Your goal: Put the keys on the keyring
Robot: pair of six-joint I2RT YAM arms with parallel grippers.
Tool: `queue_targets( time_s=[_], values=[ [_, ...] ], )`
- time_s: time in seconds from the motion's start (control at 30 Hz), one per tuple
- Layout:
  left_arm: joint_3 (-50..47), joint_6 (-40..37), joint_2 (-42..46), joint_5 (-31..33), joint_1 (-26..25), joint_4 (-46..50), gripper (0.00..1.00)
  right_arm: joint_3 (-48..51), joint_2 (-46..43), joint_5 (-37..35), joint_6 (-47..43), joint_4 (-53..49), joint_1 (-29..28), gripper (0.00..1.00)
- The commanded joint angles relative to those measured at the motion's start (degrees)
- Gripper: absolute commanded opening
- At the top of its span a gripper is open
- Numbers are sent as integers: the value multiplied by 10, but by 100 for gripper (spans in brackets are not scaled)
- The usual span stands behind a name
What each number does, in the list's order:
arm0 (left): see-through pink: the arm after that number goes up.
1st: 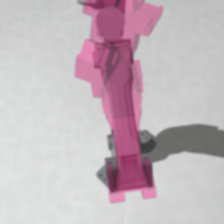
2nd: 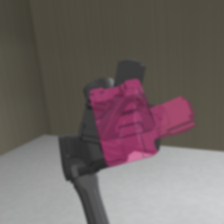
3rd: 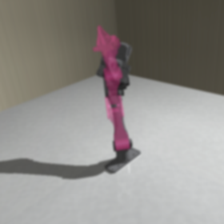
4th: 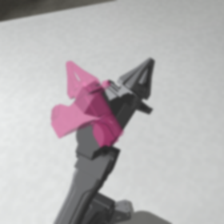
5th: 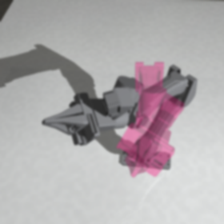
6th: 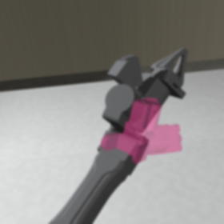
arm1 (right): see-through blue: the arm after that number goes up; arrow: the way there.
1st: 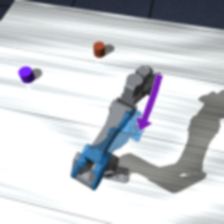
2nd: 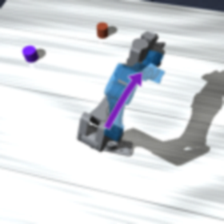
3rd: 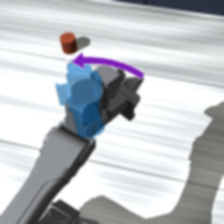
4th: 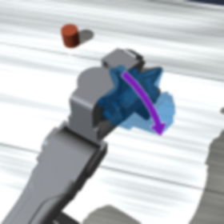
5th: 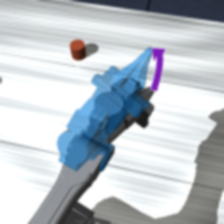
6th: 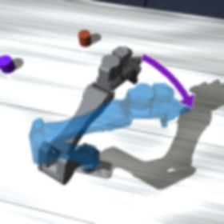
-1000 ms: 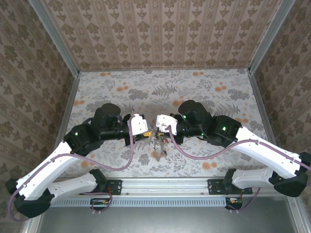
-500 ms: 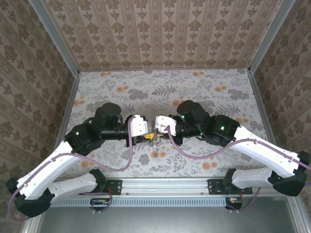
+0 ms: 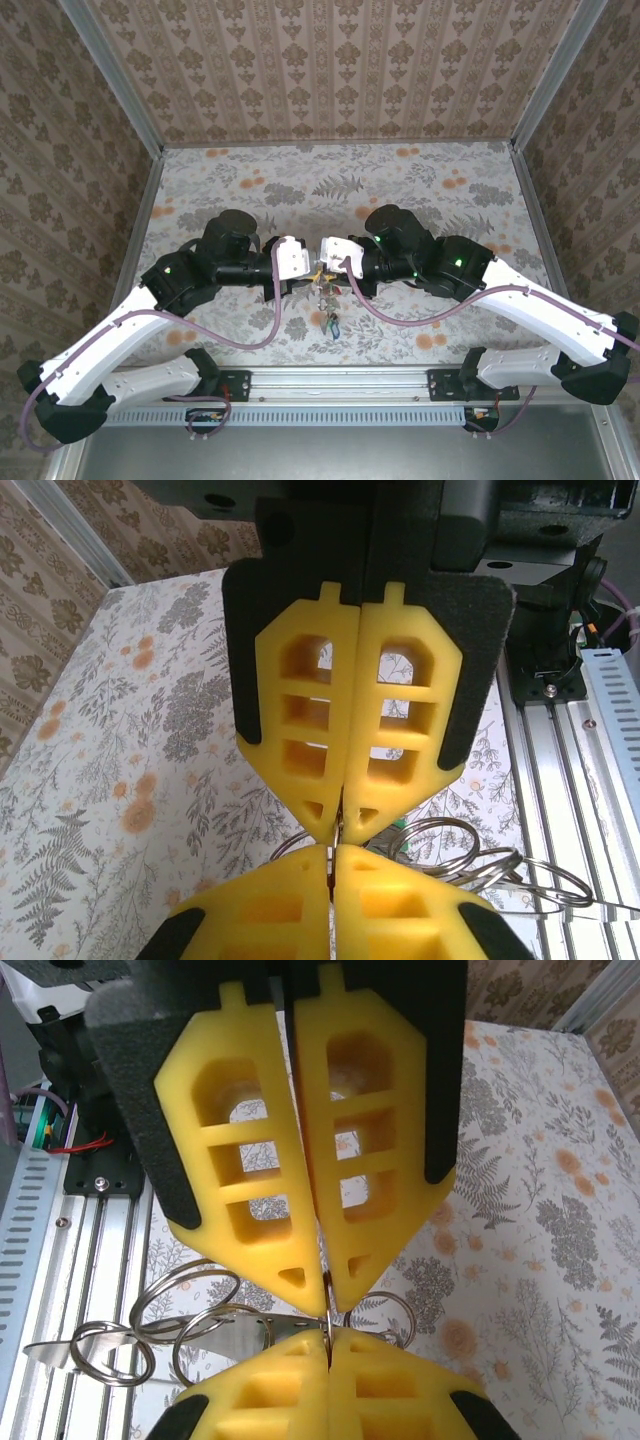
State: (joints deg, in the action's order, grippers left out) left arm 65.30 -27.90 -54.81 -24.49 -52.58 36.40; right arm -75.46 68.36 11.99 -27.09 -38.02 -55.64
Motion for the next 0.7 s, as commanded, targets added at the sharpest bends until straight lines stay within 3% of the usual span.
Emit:
queue_targets(
  time_s=[0.0,0.1,0.27,0.47,0.67],
  values=[
    [-1,3,-7,-9,-5,-24,12,-11,-13,27,-2,33,-2,0],
    [-7,6,-8,-11,-7,-31,18,-6,-17,26,-1,42,-1,0],
    [-15,13,-4,-11,-8,-44,19,2,-23,28,2,53,-1,0],
    [-15,13,-10,-13,-10,-37,0,14,-37,25,4,70,-1,0],
    [-23,18,6,-20,-11,-69,0,39,-46,30,18,99,-1,1]
  ],
)
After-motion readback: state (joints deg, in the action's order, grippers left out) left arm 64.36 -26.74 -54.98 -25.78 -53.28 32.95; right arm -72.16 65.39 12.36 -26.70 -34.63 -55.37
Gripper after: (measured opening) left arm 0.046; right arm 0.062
